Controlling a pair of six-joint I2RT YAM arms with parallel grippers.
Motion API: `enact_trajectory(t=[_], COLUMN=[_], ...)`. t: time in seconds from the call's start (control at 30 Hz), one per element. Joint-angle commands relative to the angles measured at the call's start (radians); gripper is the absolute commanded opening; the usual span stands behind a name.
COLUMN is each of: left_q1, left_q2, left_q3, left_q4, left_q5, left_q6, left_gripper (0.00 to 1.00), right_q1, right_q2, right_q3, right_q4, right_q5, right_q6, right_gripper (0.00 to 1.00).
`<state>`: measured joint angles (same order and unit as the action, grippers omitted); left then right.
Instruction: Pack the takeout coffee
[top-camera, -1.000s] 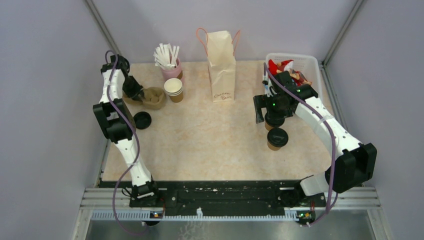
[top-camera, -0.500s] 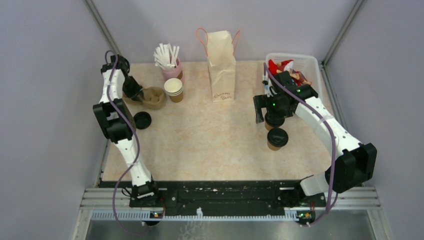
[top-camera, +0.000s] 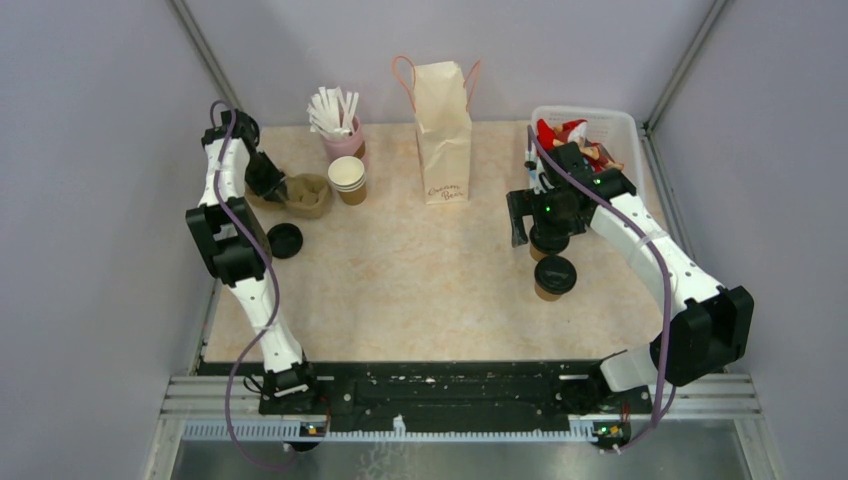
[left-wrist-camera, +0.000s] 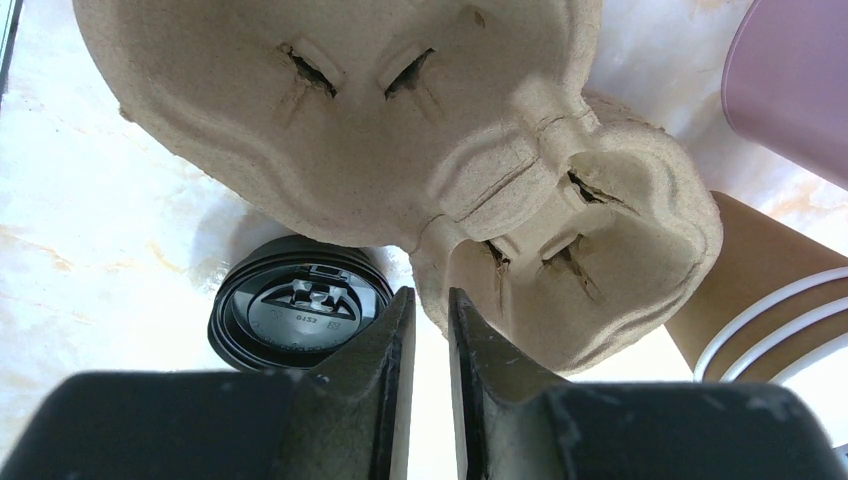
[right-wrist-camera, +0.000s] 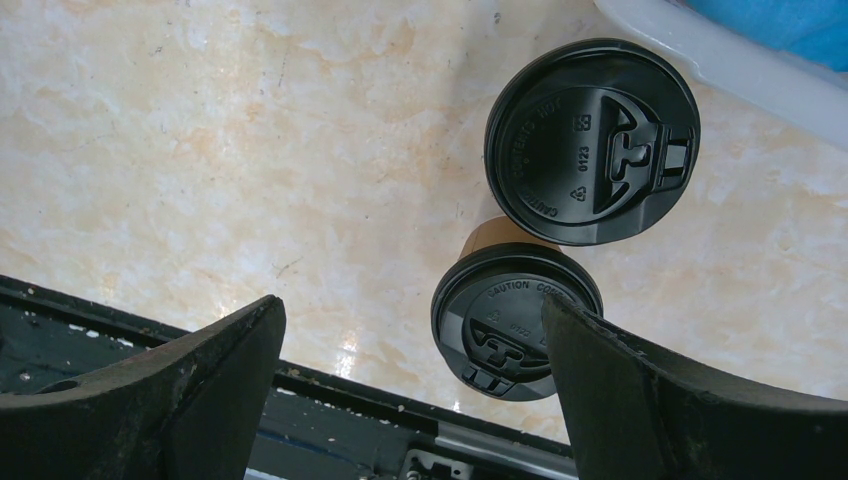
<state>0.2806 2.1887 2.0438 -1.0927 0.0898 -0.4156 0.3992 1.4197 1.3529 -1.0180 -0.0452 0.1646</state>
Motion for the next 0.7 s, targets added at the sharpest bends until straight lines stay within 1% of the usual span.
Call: enact_trajectory(t=[0.0, 0.37, 0.4, 0.47, 0.53, 0.57, 0.67], left_q1=[0.002, 0.001, 0.001, 0.001, 0.000, 0.000, 0.000], left_q2=[0.014, 0.020, 0.019, 0.015, 0.009, 0.007, 0.008], left_q3=[-0.005, -0.016, -0.019, -0.020, -0.019, -0.018, -0.004], left_q4=[0.010, 0.016, 0.018, 0.020, 0.024, 0.024, 0.011], left_q5=[0.002, 0.004, 0.003, 0.002, -0.003, -0.006, -0.012], left_q6=[0.012, 0.010, 0.011, 0.011, 0.011, 0.013, 0.017], left_gripper=[0.25, 0.25, 0.24, 0.19, 0.17, 0.18, 0.25], right_q1=[0.010, 0.011, 0.011, 0.011, 0.010, 0.010, 0.011], right_q2=[-0.007, -0.007, -0.005, -0.007, -0.005, -0.005, -0.003], right_q3=[0.015, 0.015, 0.016, 0.016, 0.016, 0.015, 0.016], right_q4=[0.019, 0.020, 0.021, 0.021, 0.021, 0.021, 0.021], right_q5=[0.010, 0.009, 0.008, 0.009, 0.010, 0.010, 0.010], right_q6=[-0.008, -0.008, -0.008, -0.008, -0.008, -0.008, -0.008], right_gripper=[0.99, 0.99, 0.99, 0.99, 0.99, 0.99, 0.99])
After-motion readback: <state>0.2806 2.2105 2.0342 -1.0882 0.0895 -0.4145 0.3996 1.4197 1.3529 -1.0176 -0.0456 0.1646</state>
